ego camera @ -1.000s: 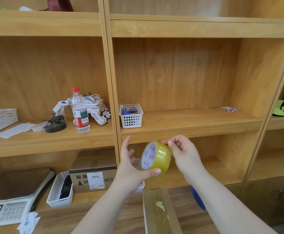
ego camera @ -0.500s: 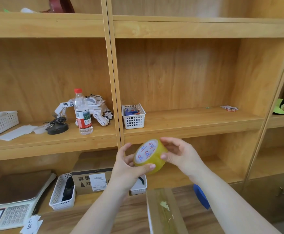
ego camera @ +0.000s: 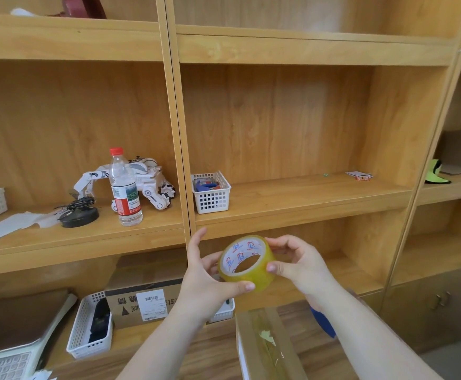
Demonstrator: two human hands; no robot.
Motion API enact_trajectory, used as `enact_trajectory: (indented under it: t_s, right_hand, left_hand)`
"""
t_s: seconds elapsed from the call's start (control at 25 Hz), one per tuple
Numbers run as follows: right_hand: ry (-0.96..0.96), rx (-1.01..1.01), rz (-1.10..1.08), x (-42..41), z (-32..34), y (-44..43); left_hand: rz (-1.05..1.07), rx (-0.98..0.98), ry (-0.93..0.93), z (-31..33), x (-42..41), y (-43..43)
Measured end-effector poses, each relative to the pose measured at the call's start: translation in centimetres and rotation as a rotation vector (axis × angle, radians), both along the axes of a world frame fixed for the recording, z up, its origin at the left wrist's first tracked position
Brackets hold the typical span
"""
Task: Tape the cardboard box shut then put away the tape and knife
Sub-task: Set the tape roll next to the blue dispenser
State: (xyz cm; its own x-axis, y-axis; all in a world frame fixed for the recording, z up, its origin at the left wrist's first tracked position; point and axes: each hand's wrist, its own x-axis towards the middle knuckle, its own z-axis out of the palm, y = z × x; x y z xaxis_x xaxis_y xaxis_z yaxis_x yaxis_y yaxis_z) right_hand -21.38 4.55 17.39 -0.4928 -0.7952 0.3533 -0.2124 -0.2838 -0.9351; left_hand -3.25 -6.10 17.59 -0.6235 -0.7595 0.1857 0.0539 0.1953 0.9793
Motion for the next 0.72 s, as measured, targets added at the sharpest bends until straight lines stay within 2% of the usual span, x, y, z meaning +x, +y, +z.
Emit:
enact_trajectory:
  t_s: [0.28,0.44,0.72]
  right_hand:
    - [-0.125,-0.020,0.011,-1.8,-1.8,-0.7]
    - [-0.105,-0.012,-0.042,-4.6,-2.3,0.1]
    - [-0.092,0.095,0.123,-11.4,-3.3,3.0]
  left_hand:
    - [0.000,0.019,0.016,-0.8,-2.4,-0.7]
    - [-0.022,0.057,0.022,-1.8,-5.2,-0.3]
    - [-0.023,0.041,-0.026,-2.9,-12.1,1.0]
